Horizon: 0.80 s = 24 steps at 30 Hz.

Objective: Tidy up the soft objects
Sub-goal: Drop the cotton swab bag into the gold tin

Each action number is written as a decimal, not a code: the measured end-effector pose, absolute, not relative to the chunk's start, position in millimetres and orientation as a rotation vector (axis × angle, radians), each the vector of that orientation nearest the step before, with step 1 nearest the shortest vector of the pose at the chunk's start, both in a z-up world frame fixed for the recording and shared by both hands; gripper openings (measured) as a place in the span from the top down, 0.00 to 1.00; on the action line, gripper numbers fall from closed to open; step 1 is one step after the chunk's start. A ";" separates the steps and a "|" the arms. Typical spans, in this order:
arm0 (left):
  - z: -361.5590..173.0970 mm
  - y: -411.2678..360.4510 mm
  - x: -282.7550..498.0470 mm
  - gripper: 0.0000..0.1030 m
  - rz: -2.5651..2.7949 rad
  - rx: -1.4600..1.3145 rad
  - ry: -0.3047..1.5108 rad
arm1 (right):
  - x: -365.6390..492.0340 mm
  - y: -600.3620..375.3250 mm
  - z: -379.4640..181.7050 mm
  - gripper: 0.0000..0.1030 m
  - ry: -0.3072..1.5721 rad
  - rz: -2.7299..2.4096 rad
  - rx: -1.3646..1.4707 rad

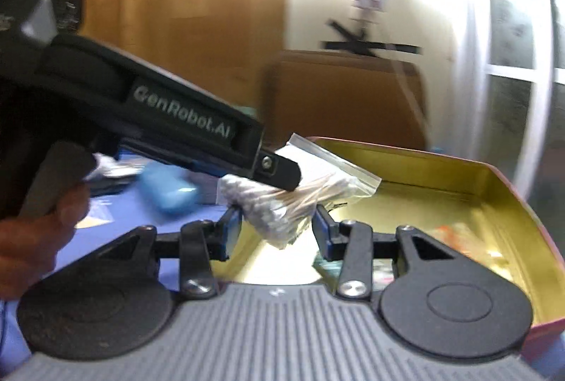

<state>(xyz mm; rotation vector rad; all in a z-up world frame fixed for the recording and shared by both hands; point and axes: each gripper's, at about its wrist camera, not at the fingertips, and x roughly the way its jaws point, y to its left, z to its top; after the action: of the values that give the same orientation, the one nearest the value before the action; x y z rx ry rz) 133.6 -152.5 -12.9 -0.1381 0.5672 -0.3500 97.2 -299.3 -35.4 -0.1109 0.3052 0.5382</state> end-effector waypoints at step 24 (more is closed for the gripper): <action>-61.8 102.3 -54.4 0.60 0.373 -0.291 0.524 | 98.7 -168.2 -15.9 0.54 0.495 0.964 0.089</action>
<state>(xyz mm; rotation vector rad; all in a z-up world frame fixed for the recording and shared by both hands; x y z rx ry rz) -54.4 102.3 -61.8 -0.2911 0.5243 0.3734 98.7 -168.2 -15.9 0.0886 0.4949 0.9641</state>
